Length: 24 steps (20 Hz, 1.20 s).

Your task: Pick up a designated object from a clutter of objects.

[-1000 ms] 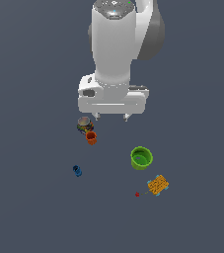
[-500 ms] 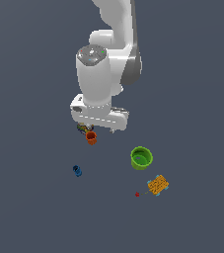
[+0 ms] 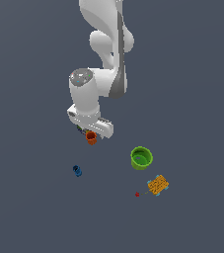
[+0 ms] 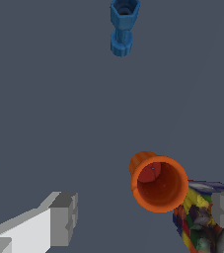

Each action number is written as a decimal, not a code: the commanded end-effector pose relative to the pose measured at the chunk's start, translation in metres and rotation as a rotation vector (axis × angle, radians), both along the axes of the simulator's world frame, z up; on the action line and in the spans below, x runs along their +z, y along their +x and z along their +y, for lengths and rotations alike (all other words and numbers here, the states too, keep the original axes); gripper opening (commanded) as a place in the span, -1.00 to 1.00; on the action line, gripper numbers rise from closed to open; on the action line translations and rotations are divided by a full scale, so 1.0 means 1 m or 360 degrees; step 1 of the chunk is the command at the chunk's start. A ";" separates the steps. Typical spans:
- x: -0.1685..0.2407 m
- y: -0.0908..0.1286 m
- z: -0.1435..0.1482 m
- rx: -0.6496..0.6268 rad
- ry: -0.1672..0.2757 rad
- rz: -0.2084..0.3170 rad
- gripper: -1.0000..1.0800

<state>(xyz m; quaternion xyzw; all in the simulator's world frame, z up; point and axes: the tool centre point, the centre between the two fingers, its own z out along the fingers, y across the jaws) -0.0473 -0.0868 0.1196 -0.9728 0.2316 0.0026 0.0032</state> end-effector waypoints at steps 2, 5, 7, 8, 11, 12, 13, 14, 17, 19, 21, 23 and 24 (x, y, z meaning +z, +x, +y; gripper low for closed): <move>-0.016 -0.011 -0.010 -0.0089 -0.0005 -0.0004 0.92; -0.025 -0.017 -0.015 -0.0139 -0.0009 -0.0004 0.92; -0.028 -0.020 -0.018 -0.0161 -0.0011 -0.0005 0.92; -0.030 -0.021 -0.019 -0.0169 -0.0011 -0.0005 0.92; -0.032 -0.023 -0.020 -0.0179 -0.0012 -0.0005 0.92; -0.031 -0.022 -0.019 -0.0173 -0.0011 -0.0004 0.92; -0.031 -0.022 -0.019 -0.0173 -0.0011 -0.0004 0.92; -0.032 -0.022 -0.019 -0.0173 -0.0011 -0.0004 0.92; -0.037 -0.023 -0.019 -0.0174 -0.0012 -0.0004 0.92; -0.044 -0.023 -0.019 -0.0174 -0.0012 -0.0004 0.92; -0.052 -0.023 -0.019 -0.0175 -0.0012 -0.0004 0.92; -0.062 -0.024 -0.019 -0.0177 -0.0012 -0.0004 0.92; -0.066 -0.024 -0.019 -0.0178 -0.0013 -0.0004 0.92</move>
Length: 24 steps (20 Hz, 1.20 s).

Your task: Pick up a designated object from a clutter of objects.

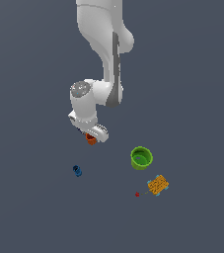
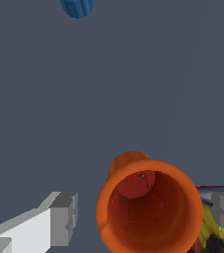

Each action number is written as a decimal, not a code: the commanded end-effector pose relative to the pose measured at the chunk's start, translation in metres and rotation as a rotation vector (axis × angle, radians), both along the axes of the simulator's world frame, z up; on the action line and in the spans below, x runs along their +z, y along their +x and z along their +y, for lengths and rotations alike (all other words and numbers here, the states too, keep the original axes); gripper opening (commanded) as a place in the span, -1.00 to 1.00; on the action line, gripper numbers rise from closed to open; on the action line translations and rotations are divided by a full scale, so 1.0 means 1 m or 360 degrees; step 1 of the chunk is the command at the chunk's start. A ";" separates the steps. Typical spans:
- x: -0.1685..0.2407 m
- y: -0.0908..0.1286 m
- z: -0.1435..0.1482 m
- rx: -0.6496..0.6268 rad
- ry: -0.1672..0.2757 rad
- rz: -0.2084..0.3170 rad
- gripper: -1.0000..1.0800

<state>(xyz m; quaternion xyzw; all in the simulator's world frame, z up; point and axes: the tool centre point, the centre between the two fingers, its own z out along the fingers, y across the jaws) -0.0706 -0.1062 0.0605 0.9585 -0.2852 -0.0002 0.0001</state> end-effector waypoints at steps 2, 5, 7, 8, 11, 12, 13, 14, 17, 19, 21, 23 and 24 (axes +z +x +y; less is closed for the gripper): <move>-0.014 0.000 0.000 -0.0002 0.0000 0.0000 0.92; -0.020 0.000 0.000 -0.0003 0.0000 -0.0001 0.92; -0.022 0.000 0.000 -0.0003 0.0000 -0.0001 0.92; -0.023 0.000 0.000 -0.0003 0.0000 -0.0001 0.92; -0.023 0.000 0.000 -0.0003 0.0000 -0.0001 -1.00; -0.023 0.000 0.000 -0.0003 0.0000 -0.0001 -1.00; -0.023 0.000 0.000 -0.0003 0.0000 -0.0001 -1.00; -0.023 0.000 0.000 -0.0003 0.0000 -0.0001 -1.00; -0.023 0.000 0.000 -0.0003 0.0000 -0.0001 -1.00; -0.014 0.006 -0.004 -0.0008 -0.0007 -0.0031 -1.00; -0.013 0.006 -0.003 -0.0008 -0.0007 -0.0031 -1.00; -0.011 0.006 -0.001 -0.0008 -0.0007 -0.0031 -1.00; -0.008 0.007 0.000 -0.0008 -0.0007 -0.0031 -1.00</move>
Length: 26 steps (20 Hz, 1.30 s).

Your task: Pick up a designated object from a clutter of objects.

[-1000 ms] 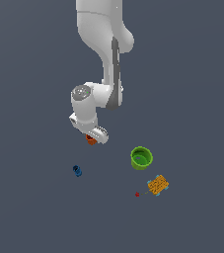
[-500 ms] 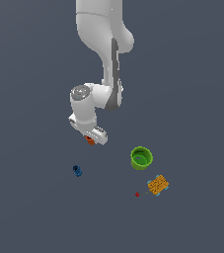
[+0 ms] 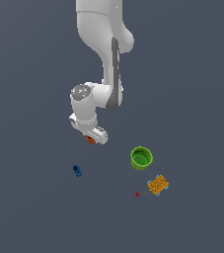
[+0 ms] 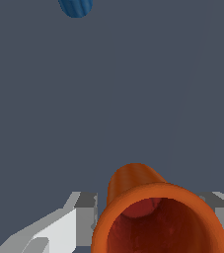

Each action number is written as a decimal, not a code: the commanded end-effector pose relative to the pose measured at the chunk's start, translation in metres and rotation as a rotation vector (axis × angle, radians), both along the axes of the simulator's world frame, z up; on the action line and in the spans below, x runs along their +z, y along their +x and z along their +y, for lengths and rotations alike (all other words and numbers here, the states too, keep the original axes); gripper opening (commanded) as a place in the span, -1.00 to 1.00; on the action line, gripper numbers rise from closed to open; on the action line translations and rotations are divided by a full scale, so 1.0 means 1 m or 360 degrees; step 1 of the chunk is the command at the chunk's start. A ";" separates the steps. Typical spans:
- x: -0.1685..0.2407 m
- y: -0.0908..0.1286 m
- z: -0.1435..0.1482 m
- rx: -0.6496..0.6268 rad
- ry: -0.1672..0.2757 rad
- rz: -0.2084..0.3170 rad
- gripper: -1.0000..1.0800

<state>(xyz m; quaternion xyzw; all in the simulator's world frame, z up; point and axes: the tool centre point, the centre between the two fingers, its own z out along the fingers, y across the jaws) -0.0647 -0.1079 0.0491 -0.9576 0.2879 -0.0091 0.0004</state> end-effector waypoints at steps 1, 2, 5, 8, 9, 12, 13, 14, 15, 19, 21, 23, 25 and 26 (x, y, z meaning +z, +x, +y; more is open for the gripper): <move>0.005 0.001 0.003 0.0001 0.0000 -0.0001 -1.00; 0.008 0.001 0.005 0.0001 0.0000 -0.0001 -1.00; 0.020 0.003 0.013 0.0001 0.0000 0.0000 -1.00; 0.036 0.004 0.023 0.0001 0.0000 0.0002 -1.00; 0.042 0.005 0.027 0.0001 0.0000 0.0002 -1.00; 0.063 0.007 0.041 0.0001 -0.0001 0.0004 -1.00; 0.071 0.008 0.046 0.0001 -0.0001 0.0005 -1.00; 0.079 0.009 0.051 0.0001 -0.0002 0.0006 -1.00; 0.088 0.010 0.056 0.0001 -0.0002 0.0006 -1.00; 0.125 0.015 0.080 0.0001 -0.0004 0.0009 -1.00; 0.143 0.017 0.091 0.0001 -0.0004 0.0011 -1.00; 0.162 0.019 0.103 0.0002 -0.0004 0.0013 -1.00; 0.180 0.022 0.115 0.0002 -0.0004 0.0014 -1.00; 0.189 0.023 0.120 0.0002 -0.0004 0.0015 -1.00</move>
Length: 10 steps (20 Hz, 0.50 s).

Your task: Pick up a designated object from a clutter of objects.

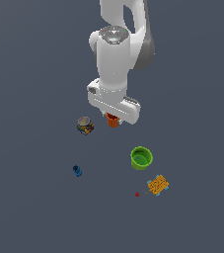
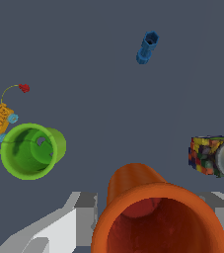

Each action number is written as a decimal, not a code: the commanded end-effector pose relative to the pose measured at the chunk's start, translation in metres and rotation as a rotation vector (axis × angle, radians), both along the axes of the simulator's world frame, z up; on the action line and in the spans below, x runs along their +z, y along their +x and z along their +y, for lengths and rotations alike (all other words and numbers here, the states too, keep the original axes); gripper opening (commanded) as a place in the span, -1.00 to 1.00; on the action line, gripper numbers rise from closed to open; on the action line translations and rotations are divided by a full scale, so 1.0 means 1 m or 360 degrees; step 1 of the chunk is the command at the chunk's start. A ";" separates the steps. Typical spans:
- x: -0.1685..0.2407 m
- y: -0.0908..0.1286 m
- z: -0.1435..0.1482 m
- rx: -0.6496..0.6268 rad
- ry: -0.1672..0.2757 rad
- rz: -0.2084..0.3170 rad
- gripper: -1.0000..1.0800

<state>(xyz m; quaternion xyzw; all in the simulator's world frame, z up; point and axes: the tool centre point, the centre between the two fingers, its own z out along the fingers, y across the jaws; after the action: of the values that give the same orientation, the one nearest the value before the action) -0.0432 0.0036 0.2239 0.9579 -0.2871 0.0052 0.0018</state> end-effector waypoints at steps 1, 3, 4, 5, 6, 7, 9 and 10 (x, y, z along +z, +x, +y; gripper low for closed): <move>0.024 0.003 0.015 0.0000 0.0000 0.0002 -1.00; 0.042 0.005 0.027 0.0000 0.0001 0.0004 -1.00; 0.051 0.007 0.033 0.0001 0.0001 0.0005 -1.00; 0.060 0.008 0.039 0.0001 0.0002 0.0005 -1.00; 0.070 0.010 0.044 0.0001 0.0002 0.0006 -1.00; 0.078 0.011 0.050 0.0002 0.0003 0.0007 -1.00; 0.095 0.014 0.061 0.0002 0.0005 0.0009 -1.00; 0.102 0.015 0.065 0.0003 0.0005 0.0009 -1.00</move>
<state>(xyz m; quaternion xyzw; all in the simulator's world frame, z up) -0.0295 0.0612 0.3135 0.9582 -0.2861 0.0026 0.0011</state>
